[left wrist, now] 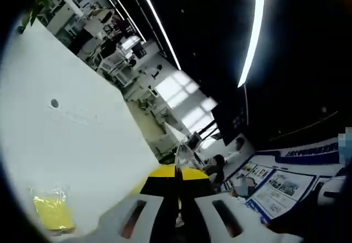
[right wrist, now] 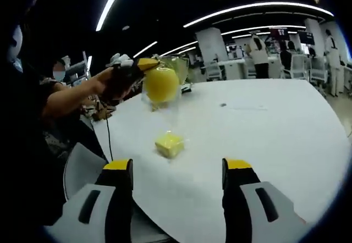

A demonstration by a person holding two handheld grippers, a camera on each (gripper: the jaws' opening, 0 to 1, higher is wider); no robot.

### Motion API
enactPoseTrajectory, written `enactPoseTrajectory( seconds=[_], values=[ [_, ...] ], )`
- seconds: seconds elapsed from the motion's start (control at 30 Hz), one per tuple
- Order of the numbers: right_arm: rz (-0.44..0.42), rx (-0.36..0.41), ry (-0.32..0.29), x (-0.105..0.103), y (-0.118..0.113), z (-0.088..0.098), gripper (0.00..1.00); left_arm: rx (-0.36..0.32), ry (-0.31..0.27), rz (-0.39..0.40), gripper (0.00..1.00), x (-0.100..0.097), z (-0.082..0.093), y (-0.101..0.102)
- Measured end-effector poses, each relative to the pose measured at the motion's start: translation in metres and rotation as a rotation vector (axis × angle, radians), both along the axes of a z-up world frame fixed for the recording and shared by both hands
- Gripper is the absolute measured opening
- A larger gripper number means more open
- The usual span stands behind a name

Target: Compare the silicone blocks by pressing each to a similar depth, holding the contact briefly, and releasing to observe deformation and rebound differences across the visible hardness samples.

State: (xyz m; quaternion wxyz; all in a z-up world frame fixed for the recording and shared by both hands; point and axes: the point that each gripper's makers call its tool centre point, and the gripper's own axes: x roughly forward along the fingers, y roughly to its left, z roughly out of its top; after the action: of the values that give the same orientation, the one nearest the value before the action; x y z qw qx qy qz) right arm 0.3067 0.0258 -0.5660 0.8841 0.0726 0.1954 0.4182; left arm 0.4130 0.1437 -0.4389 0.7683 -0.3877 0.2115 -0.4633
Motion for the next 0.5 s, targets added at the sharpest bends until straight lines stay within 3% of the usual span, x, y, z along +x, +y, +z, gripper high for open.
enactPoseTrajectory(
  seconds=[0.2,0.37,0.5],
  values=[
    [0.072,0.101,-0.066,0.02,0.041,0.032,0.6,-0.037,-0.013,-0.053,0.0,-0.018,0.023,-0.007],
    [0.142,0.201,-0.157,0.031,0.065,0.07,0.6,-0.046,0.002,-0.103,0.0,-0.033,0.026,-0.013],
    [0.186,0.22,-0.187,0.036,0.078,0.085,0.54,-0.04,-0.014,-0.143,0.0,-0.044,0.028,-0.019]
  ],
)
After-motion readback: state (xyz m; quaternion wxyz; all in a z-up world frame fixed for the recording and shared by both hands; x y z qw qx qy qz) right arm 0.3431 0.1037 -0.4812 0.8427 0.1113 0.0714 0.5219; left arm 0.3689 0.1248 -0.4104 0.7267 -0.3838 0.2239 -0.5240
